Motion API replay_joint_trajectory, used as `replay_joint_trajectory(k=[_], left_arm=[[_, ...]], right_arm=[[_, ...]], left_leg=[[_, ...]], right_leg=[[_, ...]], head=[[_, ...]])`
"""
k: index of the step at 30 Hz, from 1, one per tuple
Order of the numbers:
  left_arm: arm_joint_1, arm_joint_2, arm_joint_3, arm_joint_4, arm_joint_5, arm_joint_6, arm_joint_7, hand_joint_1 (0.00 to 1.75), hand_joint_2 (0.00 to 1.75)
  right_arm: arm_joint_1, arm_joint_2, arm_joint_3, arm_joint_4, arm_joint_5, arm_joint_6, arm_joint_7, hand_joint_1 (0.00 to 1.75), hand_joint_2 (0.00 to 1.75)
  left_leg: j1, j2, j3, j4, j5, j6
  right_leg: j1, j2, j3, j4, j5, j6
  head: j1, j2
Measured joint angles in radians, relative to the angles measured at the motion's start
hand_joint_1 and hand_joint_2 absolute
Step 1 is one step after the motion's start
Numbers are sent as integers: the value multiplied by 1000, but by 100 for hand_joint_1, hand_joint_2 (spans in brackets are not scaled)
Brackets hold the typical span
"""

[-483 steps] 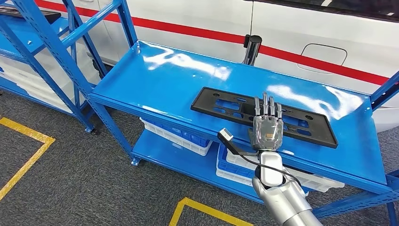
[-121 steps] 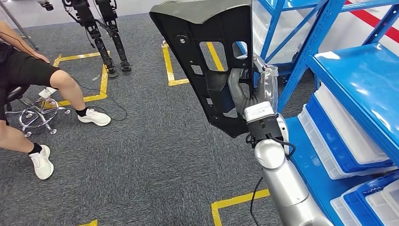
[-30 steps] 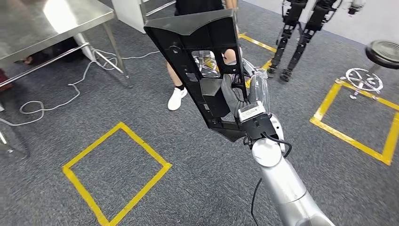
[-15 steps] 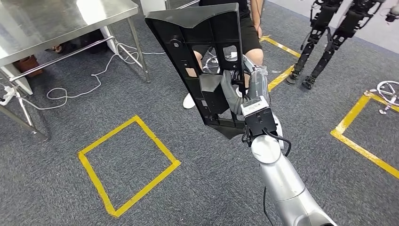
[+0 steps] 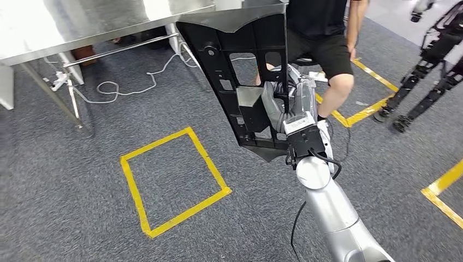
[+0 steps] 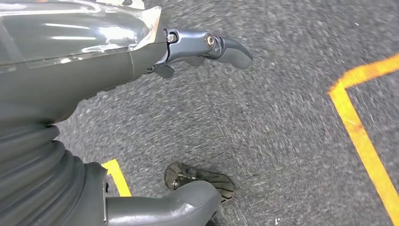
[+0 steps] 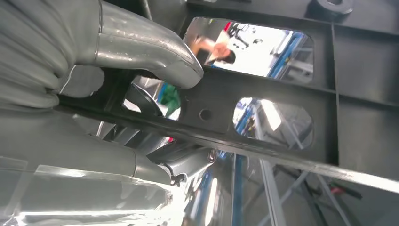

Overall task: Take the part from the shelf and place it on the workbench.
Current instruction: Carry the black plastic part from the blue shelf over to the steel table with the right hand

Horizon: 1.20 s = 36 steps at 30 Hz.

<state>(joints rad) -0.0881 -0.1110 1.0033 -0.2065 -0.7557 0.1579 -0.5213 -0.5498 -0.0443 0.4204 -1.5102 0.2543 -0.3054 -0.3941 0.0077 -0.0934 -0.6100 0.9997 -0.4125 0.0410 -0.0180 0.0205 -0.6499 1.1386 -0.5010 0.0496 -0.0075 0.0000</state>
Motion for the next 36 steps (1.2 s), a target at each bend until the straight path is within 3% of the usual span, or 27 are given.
replay_joint_trajectory(k=[2, 3, 5, 7, 9, 11, 12, 13, 14, 16, 18, 20, 22, 23, 25, 27, 28, 29, 31, 33, 36], left_arm=[[0, -1, 0, 0, 0, 0, -2, 0, 175], [1, -1, 0, 0, 0, 0, -3, 0, 175], [5, 0, 0, 0, -1, 0, -6, 0, 175], [8, 0, 0, 0, -1, 1, -6, 0, 175], [6, -1, 0, 0, -2, 1, -7, 0, 175], [4, -1, 0, 0, -3, 1, -7, 0, 175], [4, -1, 0, 0, -3, 1, -7, 0, 175], [5, -1, 0, 0, -4, 2, -7, 0, 175], [5, -1, 0, 0, -4, 2, -7, 0, 175], [4, 0, 0, 0, -4, 2, -7, 0, 175], [2, 0, 0, 0, -4, 2, -6, 0, 175], [3, 0, 0, 0, -4, 2, -6, 0, 175], [4, -1, 0, 0, -4, 3, -6, 0, 175], [3, -2, 0, 0, -4, 3, -6, 0, 175], [-1, -3, 0, 0, -4, 3, -6, 0, 175], [-1, -3, 0, 0, -4, 2, -6, 0, 175], [-1, -4, 0, 0, -5, 1, -6, 0, 175], [0, -4, 0, 0, -5, 0, -6, 0, 175], [2, -5, 0, 0, -7, -1, -6, 0, 175], [2, -5, 0, 0, -7, -1, -7, 0, 175], [5, -4, 0, 0, -7, -1, -7, 0, 175]], right_arm=[[-3, 0, 0, 1, -1, 0, 0, 175, 175], [-4, 0, 0, 2, -1, 0, 0, 175, 175], [-6, 1, 1, 3, -2, 0, 0, 175, 175], [-10, 4, 1, 3, -2, 0, 0, 175, 175], [-11, 5, 1, 3, -3, -2, 0, 175, 175], [-8, 5, 1, 4, -3, -3, 0, 175, 175], [-5, 5, 1, 4, -3, -3, 0, 175, 175], [-2, 6, 1, 5, -3, -3, 0, 175, 175], [1, 6, 1, 5, -3, -3, 0, 175, 175], [2, 6, 1, 5, -3, -4, 0, 175, 175], [2, 5, 1, 5, -4, -5, 0, 175, 175], [2, 8, 2, 5, -4, -5, 0, 175, 175], [1, 10, 2, 4, -4, -5, 0, 175, 175], [1, 10, 2, 4, -4, -6, -1, 175, 175], [3, 7, 2, 5, -4, -6, -1, 175, 175], [10, 4, 1, 7, -4, -6, -1, 175, 175], [13, 3, 1, 8, -4, -7, -1, 175, 175], [14, 2, 1, 8, -4, -7, -1, 175, 175], [12, 2, 0, 8, -4, -9, -1, 175, 175], [11, 3, 0, 9, -4, -10, 0, 175, 175], [11, 5, 0, 9, -4, -13, 0, 175, 175]], left_leg=[[-3, -23, -6, 10, -6, -10], [-2, -32, -9, 12, -8, -17], [2, -42, -13, 12, -10, -30], [3, 0, -28, 42, -30, -41], [5, 64, -79, 146, -87, -49], [10, 87, -145, 270, -137, -57], [12, 90, -161, 295, -139, -59], [13, 93, -157, 281, -121, -60], [13, 101, -131, 230, -90, -59], [9, 142, -56, 94, -30, -49], [3, 164, -19, 26, -10, -38], [0, 143, -18, 18, -9, -28], [2, 122, -10, 7, -4, -15], [4, 111, -5, 1, 0, -8], [5, 86, -4, -1, 1, -1], [5, 60, -4, -1, 0, 0], [5, 49, -3, 0, 0, -1], [5, 39, -1, 1, -1, -2], [4, 22, 0, 7, -7, -10], [1, 15, -3, 14, -13, -14], [-1, 18, -4, 14, -15, -3]], right_leg=[[-6, 24, 43, -100, 41, -1], [-4, 28, 51, -116, 47, -9], [-5, 11, 57, -120, 50, -29], [-9, -7, 63, -126, 53, -44], [-9, -26, 68, -130, 52, -55], [-5, -48, 69, -129, 48, -61], [-5, -60, 70, -129, 46, -61], [-4, -71, 72, -129, 44, -61], [-4, -81, 75, -129, 41, -59], [2, -100, 83, -128, 32, -50], [10, -117, 89, -127, 24, -39], [15, -135, 97, -129, 19, -28], [14, -110, 92, -110, 4, -21], [12, -83, 75, -72, -15, -23], [7, -37, 9, 55, -66, -33], [6, -27, -50, 152, -91, -30], [5, -26, -55, 148, -78, -22], [4, -25, -39, 101, -49, -12], [2, -21, 19, -41, 16, 2], [0, -17, 53, -119, 48, -6], [1, -13, 56, -125, 52, -19]], head=[[-1, 0], [-1, 0], [-2, 0], [-7, 0], [-13, 0], [-15, 0], [-16, 0], [-16, 0], [-16, 0], [-16, 0], [-13, 0], [-10, 0], [-9, 0], [-7, 0], [-4, 0], [-2, 0], [-2, 0], [-1, 0], [0, 0], [0, 0], [-2, 0]])
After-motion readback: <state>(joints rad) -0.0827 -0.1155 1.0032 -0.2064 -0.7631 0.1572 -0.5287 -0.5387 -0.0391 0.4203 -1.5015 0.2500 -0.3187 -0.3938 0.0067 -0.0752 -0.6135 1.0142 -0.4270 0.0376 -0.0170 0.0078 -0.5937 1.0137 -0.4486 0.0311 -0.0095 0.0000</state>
